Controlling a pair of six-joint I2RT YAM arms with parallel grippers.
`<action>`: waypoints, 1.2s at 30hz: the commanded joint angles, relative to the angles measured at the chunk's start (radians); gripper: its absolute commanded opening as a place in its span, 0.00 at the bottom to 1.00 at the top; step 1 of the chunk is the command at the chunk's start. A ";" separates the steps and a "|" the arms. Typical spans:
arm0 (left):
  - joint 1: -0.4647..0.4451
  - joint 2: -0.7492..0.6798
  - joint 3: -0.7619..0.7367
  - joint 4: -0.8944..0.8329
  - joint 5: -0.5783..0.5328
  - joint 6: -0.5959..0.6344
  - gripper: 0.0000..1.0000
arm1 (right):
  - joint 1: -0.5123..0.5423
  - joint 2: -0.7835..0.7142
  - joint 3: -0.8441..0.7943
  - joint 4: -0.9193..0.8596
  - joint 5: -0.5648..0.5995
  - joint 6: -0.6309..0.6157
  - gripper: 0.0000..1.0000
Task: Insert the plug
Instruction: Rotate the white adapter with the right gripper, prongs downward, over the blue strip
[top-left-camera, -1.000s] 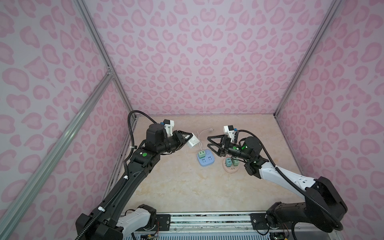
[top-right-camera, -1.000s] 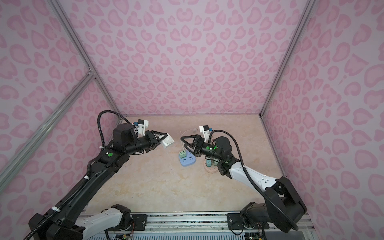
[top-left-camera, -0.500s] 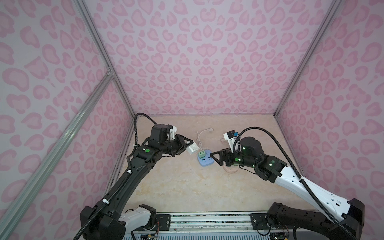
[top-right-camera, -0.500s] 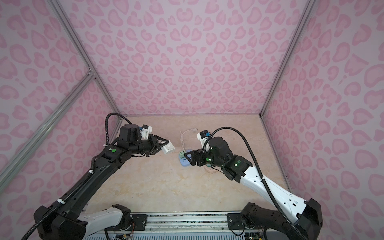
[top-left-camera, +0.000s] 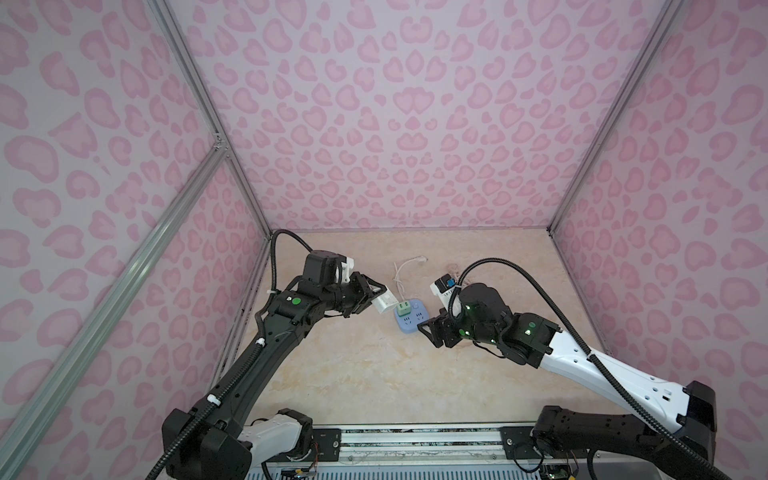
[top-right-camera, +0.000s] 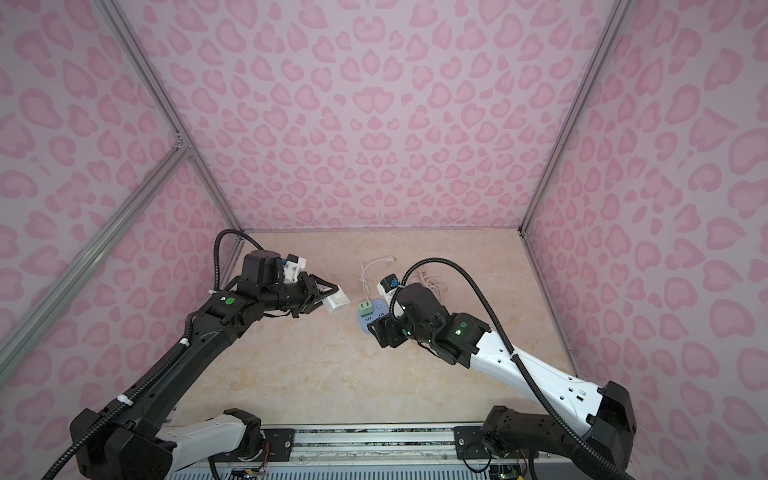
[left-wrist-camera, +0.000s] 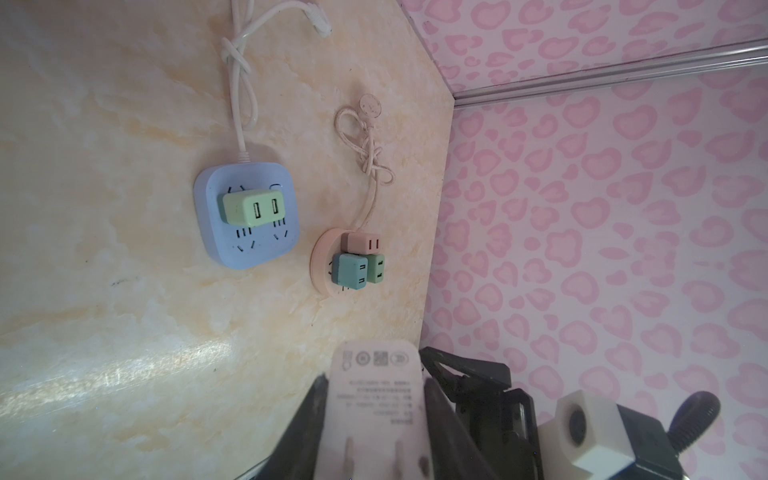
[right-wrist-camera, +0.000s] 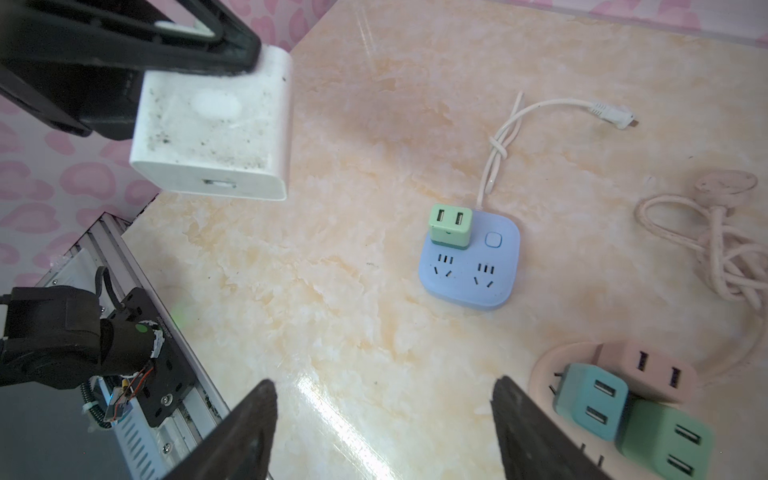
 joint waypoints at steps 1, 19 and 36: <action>0.000 0.003 -0.004 0.010 0.018 0.006 0.03 | 0.014 0.007 0.010 -0.016 0.047 -0.030 0.79; 0.000 0.053 -0.014 -0.075 0.064 -0.003 0.03 | 0.238 0.063 0.027 -0.048 0.434 -0.337 0.65; -0.014 0.030 -0.039 -0.113 0.190 -0.131 0.03 | 0.452 0.031 -0.092 0.313 0.598 -0.673 0.59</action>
